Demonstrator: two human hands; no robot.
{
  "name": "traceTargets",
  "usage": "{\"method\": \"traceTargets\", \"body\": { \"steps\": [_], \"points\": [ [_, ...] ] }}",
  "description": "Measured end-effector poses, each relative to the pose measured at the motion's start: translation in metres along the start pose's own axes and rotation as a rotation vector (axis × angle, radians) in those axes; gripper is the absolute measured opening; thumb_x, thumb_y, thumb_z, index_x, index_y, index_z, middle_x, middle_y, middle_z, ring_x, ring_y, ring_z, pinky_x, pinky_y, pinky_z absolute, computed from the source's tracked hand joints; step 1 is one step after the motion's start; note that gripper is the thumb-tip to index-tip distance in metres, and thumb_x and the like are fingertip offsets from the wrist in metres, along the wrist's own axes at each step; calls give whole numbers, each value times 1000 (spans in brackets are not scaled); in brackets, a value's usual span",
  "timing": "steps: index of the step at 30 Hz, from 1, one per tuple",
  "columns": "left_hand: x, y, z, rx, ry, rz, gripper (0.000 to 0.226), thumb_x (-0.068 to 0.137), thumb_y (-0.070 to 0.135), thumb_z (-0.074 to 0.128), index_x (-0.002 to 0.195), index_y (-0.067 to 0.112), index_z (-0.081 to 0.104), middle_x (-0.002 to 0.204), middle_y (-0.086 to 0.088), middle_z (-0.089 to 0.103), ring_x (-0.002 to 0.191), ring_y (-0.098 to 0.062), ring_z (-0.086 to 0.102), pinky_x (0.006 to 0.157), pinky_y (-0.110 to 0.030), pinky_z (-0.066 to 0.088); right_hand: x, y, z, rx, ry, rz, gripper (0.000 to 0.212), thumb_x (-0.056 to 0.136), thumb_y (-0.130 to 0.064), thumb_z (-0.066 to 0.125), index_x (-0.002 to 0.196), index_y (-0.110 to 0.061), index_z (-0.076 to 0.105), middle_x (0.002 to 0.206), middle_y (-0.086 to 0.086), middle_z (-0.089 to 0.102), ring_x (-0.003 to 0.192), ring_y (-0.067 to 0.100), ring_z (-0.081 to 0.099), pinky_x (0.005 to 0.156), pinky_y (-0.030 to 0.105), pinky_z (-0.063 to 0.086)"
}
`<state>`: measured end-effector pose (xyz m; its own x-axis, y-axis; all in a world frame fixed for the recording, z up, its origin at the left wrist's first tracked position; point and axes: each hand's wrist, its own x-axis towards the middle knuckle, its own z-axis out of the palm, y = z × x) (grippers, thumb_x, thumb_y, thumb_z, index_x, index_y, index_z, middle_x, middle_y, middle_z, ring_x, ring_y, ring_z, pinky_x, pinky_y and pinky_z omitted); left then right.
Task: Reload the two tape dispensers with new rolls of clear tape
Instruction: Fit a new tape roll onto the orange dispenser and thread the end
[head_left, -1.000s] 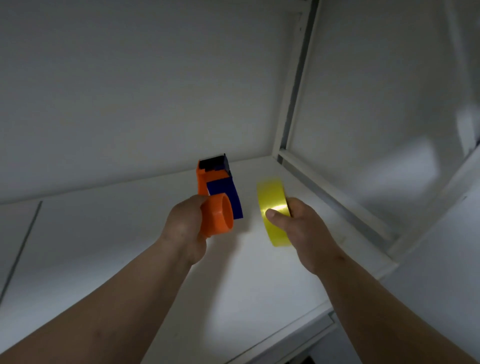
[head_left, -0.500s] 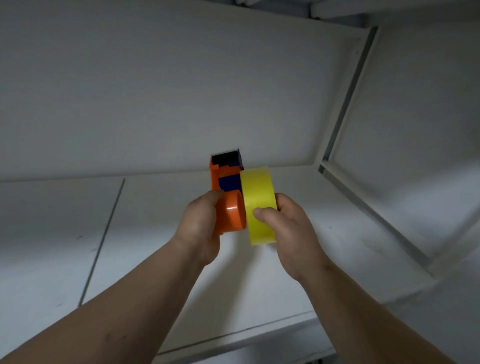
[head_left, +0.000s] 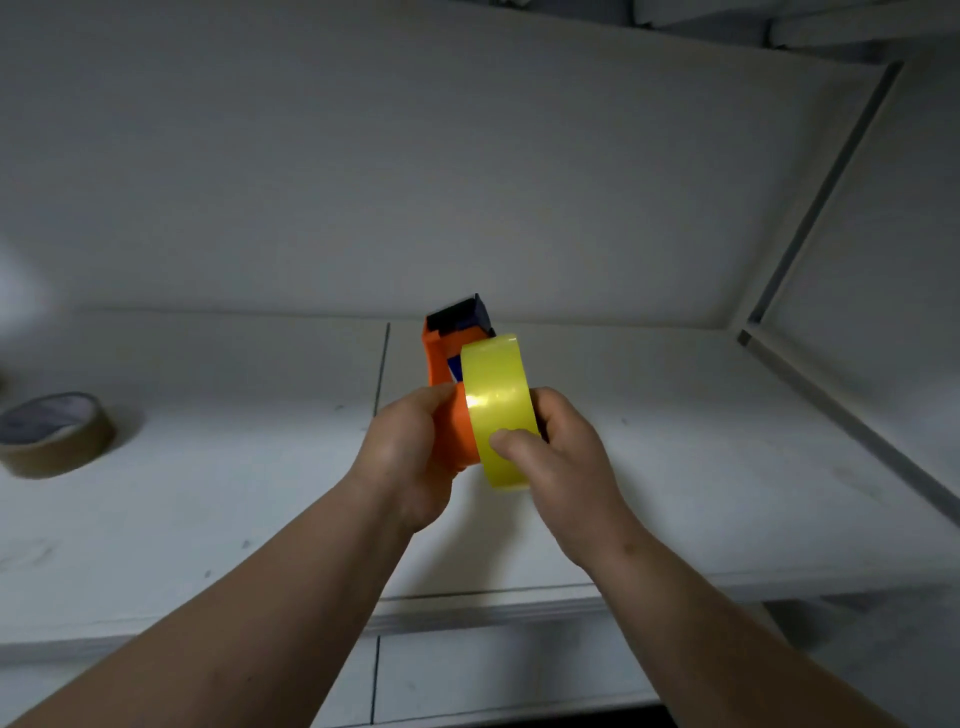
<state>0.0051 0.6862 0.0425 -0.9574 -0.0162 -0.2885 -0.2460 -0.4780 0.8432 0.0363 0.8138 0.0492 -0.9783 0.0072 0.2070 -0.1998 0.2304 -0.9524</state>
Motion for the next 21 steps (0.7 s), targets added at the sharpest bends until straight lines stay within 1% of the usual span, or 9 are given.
{"method": "traceTargets", "body": {
  "steps": [2, 3, 6, 9, 10, 13, 16, 18, 21],
  "points": [
    [-5, 16, -24, 32, -32, -4, 36, 94, 16, 47, 117, -4, 66, 121, -32, 66, 109, -50, 62, 102, -55, 45, -5, -9, 29, -46, -20, -51, 24, 63, -28, 58, 83, -14, 58, 78, 10, 58, 66, 15, 53, 59, 37, 45],
    [-7, 24, -37, 41, -41, -3, 37, 94, 16, 47, 116, -6, 66, 123, -34, 62, 108, -51, 61, 103, -57, 43, -6, -13, 44, -66, -23, -76, 24, 64, -27, 58, 83, -13, 58, 78, 9, 58, 66, 16, 53, 59, 37, 45],
    [-11, 56, -85, 54, -50, 14, 37, 94, 18, 47, 116, -5, 67, 124, -35, 62, 101, -44, 61, 99, -56, 44, -8, -27, 101, -55, -15, -76, 29, 65, -28, 57, 89, -13, 59, 87, 12, 60, 76, 24, 58, 65, 44, 50],
    [-12, 80, -135, 30, -50, 39, 43, 94, 25, 49, 122, -4, 63, 121, -34, 62, 97, -37, 55, 93, -53, 41, -8, -36, 157, -46, -21, -105, 32, 65, -30, 58, 94, -16, 58, 93, 11, 60, 82, 24, 59, 68, 43, 51],
    [-13, 86, -150, 19, -41, 45, 43, 95, 27, 49, 122, -3, 63, 121, -31, 63, 97, -37, 57, 95, -52, 42, -9, -37, 175, -31, -27, -108, 32, 65, -30, 58, 94, -17, 58, 94, 12, 60, 82, 24, 60, 68, 43, 51],
    [-17, 100, -188, -14, -61, 30, 42, 97, 31, 47, 119, 2, 67, 123, -26, 67, 103, -40, 68, 102, -54, 46, -14, -42, 218, 13, -49, -96, 32, 66, -30, 59, 96, -22, 55, 95, 9, 60, 81, 21, 60, 68, 41, 52],
    [-20, 114, -214, -40, -80, 53, 47, 96, 33, 47, 125, 0, 63, 128, -29, 62, 116, -44, 61, 104, -55, 44, -11, -48, 249, 39, -72, -108, 37, 65, -31, 59, 100, -21, 52, 100, 10, 58, 85, 22, 59, 68, 39, 52],
    [-21, 124, -227, -51, -89, 92, 51, 96, 36, 45, 128, -2, 59, 125, -32, 62, 115, -45, 62, 101, -52, 47, -5, -52, 265, 63, -108, -127, 38, 65, -30, 59, 100, -19, 50, 103, 12, 55, 88, 24, 58, 68, 35, 51],
    [-27, 134, -242, -88, -91, 148, 56, 98, 41, 40, 127, -5, 55, 113, -24, 62, 104, -36, 64, 89, -44, 50, 0, -54, 287, 116, -171, -130, 39, 66, -30, 59, 100, -18, 46, 108, 16, 52, 93, 27, 56, 70, 36, 50]
  ]
}}
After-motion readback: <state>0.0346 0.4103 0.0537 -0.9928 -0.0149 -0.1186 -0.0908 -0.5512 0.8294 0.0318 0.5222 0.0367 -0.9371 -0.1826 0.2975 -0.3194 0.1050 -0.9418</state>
